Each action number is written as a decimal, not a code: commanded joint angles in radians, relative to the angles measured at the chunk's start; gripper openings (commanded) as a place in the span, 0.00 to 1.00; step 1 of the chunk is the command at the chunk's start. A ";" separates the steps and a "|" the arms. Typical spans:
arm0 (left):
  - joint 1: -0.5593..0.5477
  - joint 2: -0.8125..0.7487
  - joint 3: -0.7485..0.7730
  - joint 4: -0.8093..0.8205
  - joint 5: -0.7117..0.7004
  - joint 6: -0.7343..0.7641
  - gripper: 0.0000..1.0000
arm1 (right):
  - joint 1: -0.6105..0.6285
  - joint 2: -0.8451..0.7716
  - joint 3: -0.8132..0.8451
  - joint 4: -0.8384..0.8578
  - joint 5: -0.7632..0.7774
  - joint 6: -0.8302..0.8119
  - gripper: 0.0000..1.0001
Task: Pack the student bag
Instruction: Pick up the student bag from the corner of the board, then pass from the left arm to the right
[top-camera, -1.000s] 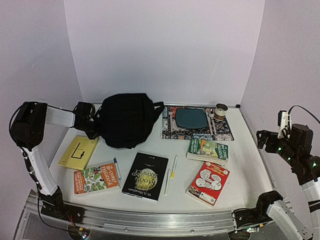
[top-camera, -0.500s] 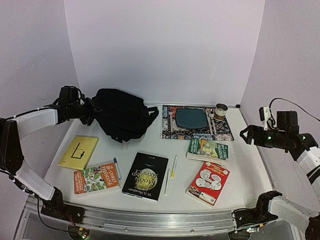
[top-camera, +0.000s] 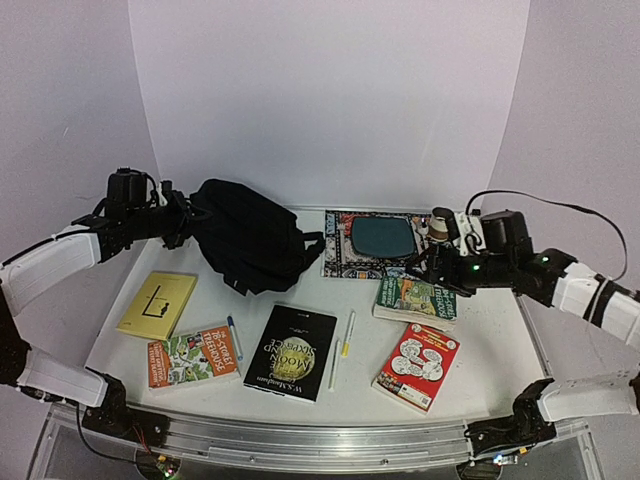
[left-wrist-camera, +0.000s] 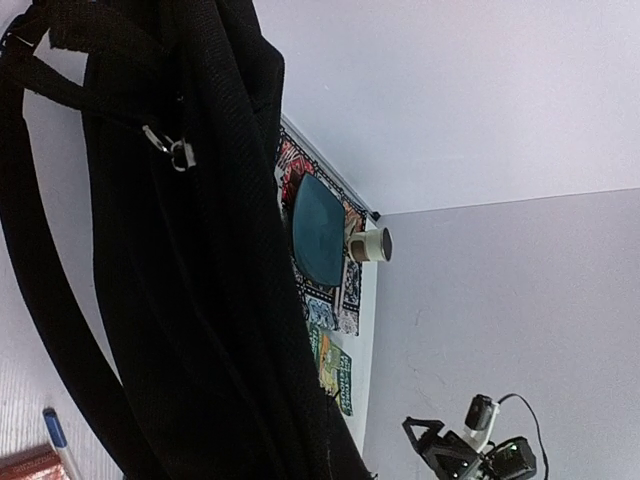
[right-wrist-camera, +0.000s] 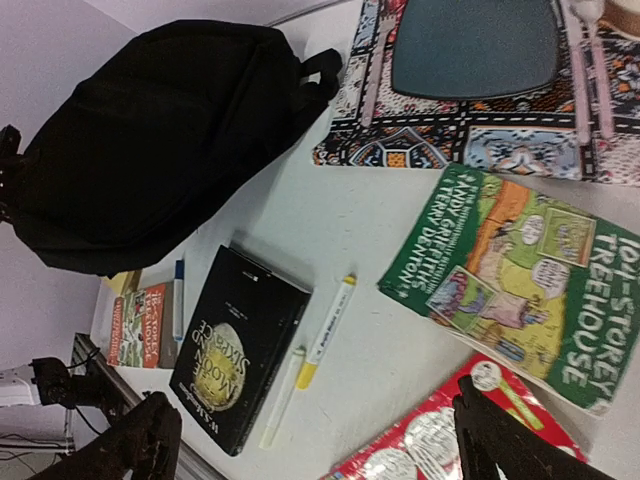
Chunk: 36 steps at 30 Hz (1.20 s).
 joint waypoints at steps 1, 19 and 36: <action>-0.011 -0.080 -0.028 0.166 0.068 -0.048 0.00 | 0.053 0.138 -0.001 0.267 0.042 0.205 0.95; -0.049 -0.219 -0.219 0.256 0.101 -0.126 0.00 | 0.261 0.740 0.270 0.607 0.016 0.432 0.98; -0.090 -0.302 -0.282 0.278 0.092 -0.160 0.00 | 0.321 0.937 0.470 0.661 -0.100 0.460 0.52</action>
